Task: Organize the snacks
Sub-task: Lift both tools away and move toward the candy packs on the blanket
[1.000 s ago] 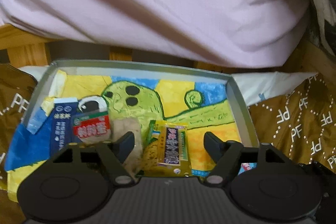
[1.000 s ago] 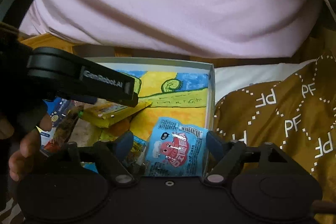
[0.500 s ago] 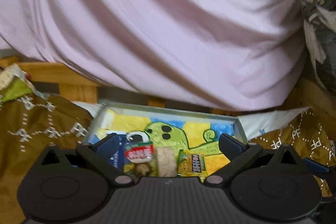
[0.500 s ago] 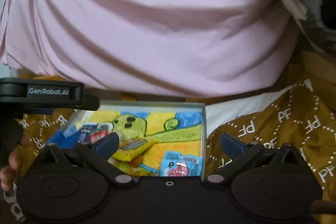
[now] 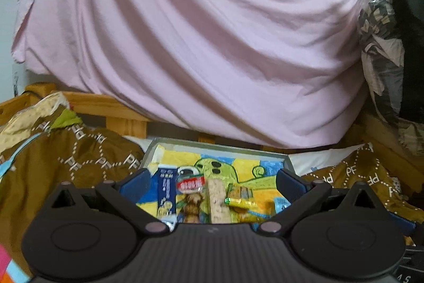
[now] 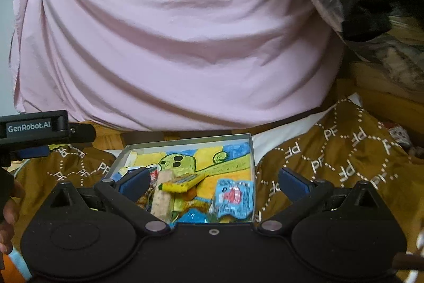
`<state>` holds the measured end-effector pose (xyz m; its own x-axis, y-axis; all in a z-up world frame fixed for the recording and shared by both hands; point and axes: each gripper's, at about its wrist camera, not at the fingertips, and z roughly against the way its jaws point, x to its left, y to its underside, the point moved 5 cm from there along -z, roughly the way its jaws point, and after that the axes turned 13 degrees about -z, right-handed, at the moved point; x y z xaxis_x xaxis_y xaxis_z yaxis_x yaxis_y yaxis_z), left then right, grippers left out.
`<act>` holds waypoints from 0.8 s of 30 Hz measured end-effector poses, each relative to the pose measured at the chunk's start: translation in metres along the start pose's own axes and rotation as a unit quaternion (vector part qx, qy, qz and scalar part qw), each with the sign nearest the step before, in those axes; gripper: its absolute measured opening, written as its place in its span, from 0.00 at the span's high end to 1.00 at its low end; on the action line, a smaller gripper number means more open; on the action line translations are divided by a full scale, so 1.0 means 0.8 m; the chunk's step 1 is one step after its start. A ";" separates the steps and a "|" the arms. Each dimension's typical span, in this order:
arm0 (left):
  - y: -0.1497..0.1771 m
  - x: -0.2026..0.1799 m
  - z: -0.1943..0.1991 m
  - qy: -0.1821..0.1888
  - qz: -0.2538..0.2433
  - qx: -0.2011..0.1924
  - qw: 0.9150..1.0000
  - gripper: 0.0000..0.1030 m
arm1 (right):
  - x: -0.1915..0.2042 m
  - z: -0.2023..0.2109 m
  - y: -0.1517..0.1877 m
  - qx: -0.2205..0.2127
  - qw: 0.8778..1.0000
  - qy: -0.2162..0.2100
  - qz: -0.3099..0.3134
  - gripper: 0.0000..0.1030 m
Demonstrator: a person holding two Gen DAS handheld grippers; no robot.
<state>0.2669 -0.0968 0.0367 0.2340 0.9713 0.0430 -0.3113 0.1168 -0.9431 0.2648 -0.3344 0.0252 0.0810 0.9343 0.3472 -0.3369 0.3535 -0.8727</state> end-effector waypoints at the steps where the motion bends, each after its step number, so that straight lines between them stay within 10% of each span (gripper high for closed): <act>1: 0.003 0.001 0.007 0.002 0.002 0.001 1.000 0.00 | 0.000 0.008 0.003 0.001 1.000 0.003 0.003 0.01; 24: 0.113 0.021 0.098 -0.005 0.003 0.060 0.998 0.00 | 0.023 0.098 0.064 0.034 0.996 0.032 0.080 0.01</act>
<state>0.1707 -0.0539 -0.0220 0.2222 0.9741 0.0418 -0.4211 0.1346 -0.8970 0.1757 -0.3025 0.0138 0.0801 0.9804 0.1800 -0.4136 0.1970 -0.8889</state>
